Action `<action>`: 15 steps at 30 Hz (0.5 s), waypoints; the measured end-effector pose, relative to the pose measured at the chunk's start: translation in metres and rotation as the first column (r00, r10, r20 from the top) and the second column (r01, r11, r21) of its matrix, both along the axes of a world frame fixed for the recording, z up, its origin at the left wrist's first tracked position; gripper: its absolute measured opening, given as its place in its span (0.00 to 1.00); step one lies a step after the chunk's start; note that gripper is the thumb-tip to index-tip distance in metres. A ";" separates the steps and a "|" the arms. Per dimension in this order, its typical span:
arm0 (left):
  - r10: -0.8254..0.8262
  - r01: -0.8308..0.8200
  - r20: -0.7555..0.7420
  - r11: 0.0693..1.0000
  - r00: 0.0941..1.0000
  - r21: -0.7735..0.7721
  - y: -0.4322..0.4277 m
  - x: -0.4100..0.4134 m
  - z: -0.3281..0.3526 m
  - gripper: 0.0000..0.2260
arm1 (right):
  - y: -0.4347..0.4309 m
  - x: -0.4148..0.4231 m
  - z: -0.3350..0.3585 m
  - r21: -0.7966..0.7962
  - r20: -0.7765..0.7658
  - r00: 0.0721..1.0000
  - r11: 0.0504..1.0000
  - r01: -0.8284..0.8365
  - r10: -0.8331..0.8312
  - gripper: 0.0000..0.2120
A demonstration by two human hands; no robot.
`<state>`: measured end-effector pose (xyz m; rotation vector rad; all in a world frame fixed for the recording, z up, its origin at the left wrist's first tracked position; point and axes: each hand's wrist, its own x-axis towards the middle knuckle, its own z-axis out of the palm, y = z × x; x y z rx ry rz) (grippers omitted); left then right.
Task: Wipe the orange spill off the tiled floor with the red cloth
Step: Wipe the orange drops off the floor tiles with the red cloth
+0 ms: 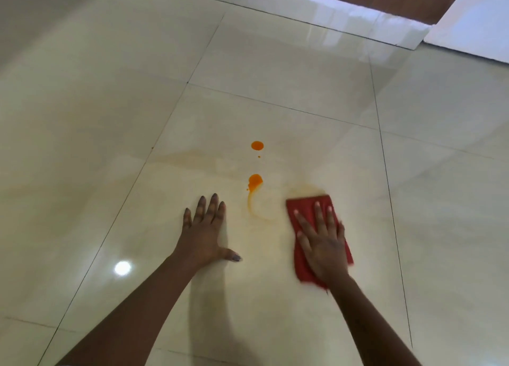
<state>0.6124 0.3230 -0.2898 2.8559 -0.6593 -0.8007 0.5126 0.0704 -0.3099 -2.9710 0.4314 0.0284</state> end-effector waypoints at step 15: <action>0.014 -0.014 -0.011 1.000 1.000 0.015 -0.001 0.002 -0.001 0.57 | 0.018 0.074 0.006 0.027 -0.049 0.999 1.000 -0.003 0.004 0.25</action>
